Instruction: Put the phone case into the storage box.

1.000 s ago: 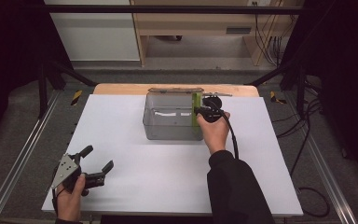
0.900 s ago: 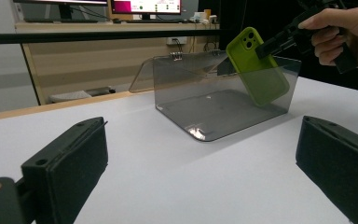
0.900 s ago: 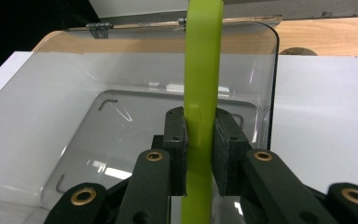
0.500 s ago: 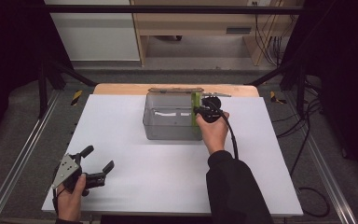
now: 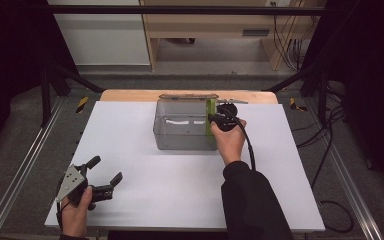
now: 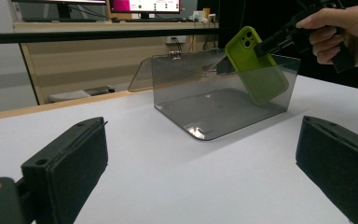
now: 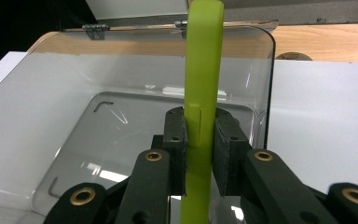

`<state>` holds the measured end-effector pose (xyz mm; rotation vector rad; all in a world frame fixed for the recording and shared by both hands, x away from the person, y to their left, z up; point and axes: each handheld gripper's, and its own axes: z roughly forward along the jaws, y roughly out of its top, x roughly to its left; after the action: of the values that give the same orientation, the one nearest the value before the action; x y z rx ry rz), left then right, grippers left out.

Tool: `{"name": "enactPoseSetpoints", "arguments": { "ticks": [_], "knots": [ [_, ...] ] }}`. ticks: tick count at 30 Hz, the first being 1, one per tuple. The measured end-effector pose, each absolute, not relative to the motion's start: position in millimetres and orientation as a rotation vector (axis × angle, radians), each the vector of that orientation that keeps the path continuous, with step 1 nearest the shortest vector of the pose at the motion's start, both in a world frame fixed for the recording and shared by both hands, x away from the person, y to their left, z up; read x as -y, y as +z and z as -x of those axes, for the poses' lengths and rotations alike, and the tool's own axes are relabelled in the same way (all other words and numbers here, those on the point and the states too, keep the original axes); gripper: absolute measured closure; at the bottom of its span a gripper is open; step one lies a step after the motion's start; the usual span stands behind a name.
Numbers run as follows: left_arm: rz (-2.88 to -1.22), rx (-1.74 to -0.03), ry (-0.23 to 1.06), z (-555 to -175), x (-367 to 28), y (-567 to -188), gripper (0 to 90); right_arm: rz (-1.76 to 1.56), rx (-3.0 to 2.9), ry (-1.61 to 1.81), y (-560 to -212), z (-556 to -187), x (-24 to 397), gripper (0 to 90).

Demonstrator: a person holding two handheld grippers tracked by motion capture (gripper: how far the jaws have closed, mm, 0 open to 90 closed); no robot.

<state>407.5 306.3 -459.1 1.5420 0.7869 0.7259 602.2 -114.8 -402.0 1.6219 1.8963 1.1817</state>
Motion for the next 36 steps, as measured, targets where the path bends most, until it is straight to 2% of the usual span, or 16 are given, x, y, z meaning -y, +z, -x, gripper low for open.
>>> {"name": "enactPoseSetpoints", "arguments": {
  "ticks": [18,36],
  "knots": [
    [-1.543,-0.785,0.727,-407.6,-306.2,-459.1,1.9,-1.622,-1.884,1.189,-403.5,-604.0,114.3,76.8],
    [-1.545,-0.784,0.728,-407.7,-306.1,-458.9,1.8,-1.631,-1.879,1.152,-407.9,-607.8,116.6,71.0]
  ]
}}
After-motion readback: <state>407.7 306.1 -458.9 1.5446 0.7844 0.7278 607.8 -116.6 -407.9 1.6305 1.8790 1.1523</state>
